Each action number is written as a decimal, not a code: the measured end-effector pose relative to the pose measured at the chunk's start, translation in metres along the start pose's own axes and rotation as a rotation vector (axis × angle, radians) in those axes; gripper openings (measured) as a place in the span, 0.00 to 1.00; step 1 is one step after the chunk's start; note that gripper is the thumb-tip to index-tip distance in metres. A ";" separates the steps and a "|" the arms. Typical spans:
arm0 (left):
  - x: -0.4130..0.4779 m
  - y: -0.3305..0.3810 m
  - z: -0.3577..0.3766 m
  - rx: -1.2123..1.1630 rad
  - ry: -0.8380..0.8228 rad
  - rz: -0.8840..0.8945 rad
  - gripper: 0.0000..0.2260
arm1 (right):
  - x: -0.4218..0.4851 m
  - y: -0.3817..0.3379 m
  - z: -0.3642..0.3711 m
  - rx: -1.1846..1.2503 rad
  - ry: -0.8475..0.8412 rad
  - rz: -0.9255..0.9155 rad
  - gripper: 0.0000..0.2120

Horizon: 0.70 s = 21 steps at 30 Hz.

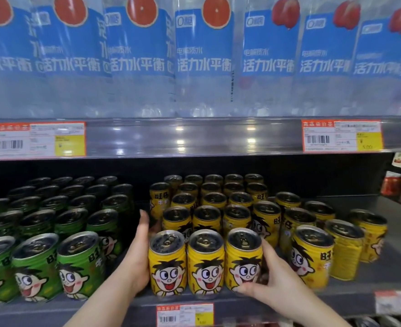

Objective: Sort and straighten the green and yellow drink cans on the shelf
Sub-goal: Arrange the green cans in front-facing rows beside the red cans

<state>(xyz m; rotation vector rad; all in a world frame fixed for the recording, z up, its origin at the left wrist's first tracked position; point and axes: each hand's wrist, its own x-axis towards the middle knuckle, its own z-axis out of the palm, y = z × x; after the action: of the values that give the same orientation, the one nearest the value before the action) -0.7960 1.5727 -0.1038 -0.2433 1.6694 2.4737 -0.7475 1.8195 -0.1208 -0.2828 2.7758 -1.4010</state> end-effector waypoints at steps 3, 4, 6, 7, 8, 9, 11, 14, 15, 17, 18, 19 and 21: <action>0.001 -0.002 0.000 -0.035 0.010 0.027 0.32 | -0.004 -0.007 -0.001 -0.022 0.016 0.011 0.56; 0.002 -0.003 0.000 -0.051 0.009 0.038 0.33 | -0.006 -0.011 -0.002 -0.047 0.027 0.016 0.58; 0.002 -0.004 0.000 -0.070 -0.015 0.052 0.35 | -0.013 -0.019 -0.012 -0.115 0.062 0.000 0.56; 0.002 -0.004 0.000 -0.066 -0.023 0.052 0.36 | -0.019 -0.024 -0.020 -0.166 0.100 -0.047 0.50; 0.002 -0.005 0.001 -0.062 -0.029 0.057 0.37 | -0.024 -0.029 -0.030 -0.229 0.162 -0.116 0.42; 0.001 -0.004 0.002 -0.057 -0.032 0.062 0.37 | -0.029 -0.032 -0.041 -0.291 0.242 -0.187 0.33; -0.001 -0.004 0.002 -0.049 -0.029 0.065 0.37 | -0.036 -0.027 -0.064 -0.421 0.405 -0.244 0.22; -0.004 -0.004 0.003 -0.053 -0.020 0.079 0.38 | -0.038 -0.011 -0.086 -0.695 0.450 -0.015 0.28; -0.004 -0.004 0.003 -0.051 -0.005 0.084 0.37 | -0.038 -0.006 -0.087 -0.781 0.409 0.080 0.32; -0.007 -0.004 0.005 -0.027 0.018 0.098 0.33 | -0.039 0.001 -0.083 -0.872 0.348 0.154 0.36; -0.009 -0.003 0.006 -0.014 0.021 0.104 0.30 | -0.038 0.004 -0.080 -0.883 0.348 0.150 0.36; -0.010 -0.003 0.006 -0.001 0.024 0.104 0.28 | -0.038 0.006 -0.077 -0.874 0.367 0.134 0.36; -0.011 -0.002 0.005 0.025 0.042 0.097 0.24 | -0.036 0.007 -0.076 -0.781 0.418 0.104 0.33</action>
<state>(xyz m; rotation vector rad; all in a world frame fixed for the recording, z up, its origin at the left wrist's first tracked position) -0.7849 1.5781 -0.1011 -0.2184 1.7678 2.5321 -0.7204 1.8903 -0.0834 0.1782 3.4909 -0.3092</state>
